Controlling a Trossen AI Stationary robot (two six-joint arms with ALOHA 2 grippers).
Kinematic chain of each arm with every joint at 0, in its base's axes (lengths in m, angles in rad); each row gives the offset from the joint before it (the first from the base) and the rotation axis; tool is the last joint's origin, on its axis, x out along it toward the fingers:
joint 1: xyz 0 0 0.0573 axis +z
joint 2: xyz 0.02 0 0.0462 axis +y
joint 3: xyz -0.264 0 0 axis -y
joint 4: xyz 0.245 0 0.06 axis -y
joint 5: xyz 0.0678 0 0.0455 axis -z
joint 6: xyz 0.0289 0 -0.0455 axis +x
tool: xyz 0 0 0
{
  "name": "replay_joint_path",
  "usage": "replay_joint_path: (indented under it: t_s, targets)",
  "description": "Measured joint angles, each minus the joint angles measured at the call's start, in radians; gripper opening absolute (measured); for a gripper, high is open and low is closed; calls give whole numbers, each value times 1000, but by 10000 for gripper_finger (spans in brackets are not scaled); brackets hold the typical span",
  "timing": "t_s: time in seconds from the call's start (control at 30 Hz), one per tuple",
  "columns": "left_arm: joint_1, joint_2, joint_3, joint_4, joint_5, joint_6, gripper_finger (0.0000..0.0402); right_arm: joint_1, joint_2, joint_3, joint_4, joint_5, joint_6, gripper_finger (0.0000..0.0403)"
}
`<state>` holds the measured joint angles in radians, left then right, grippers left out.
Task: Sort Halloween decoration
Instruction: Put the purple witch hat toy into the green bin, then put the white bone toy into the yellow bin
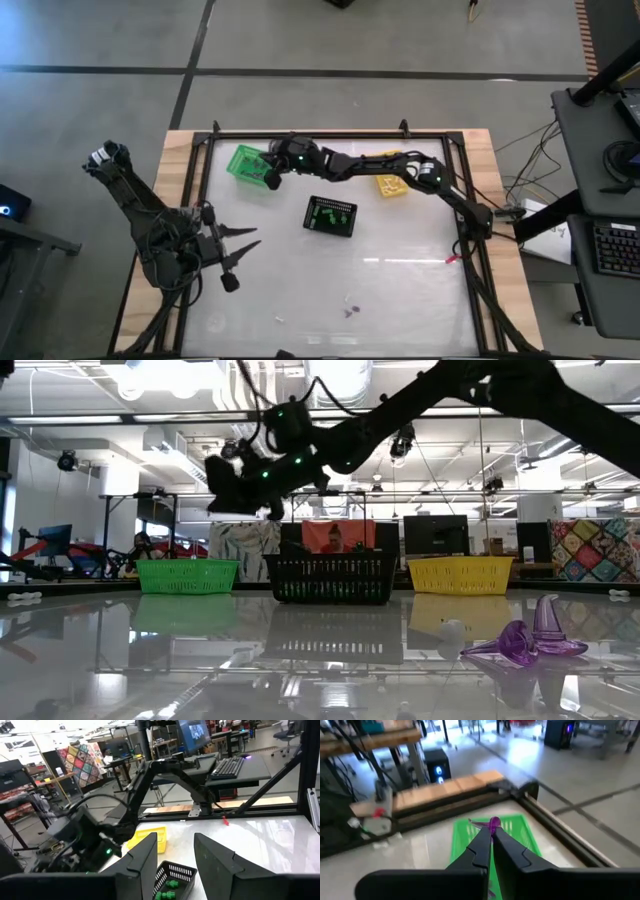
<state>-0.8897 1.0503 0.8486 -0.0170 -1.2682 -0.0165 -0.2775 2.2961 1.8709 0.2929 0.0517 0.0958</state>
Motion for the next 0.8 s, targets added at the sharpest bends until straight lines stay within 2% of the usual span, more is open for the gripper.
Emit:
replay_joint_path:
  t_s: [0.1, 0.23, 0.4, 0.6, 0.8]
  targets:
    - [0, 0, 0, -2, 0, 0, 112, -1, 46, 74, -91, 0, -6, 16]
    - [0, -1, 0, -6, 0, 1, 112, 0, 88, 150, -157, -1, 6, 46]
    - [0, -1, 0, -8, 0, 3, 112, 0, 93, 164, -212, -3, 10, 87]
    - [-2, 0, 0, -8, 0, -1, 112, 5, 16, 160, -340, -56, -5, 96]
    - [-7, 2, 0, -14, 2, -36, 112, 43, -108, 155, -656, -79, -60, 97]
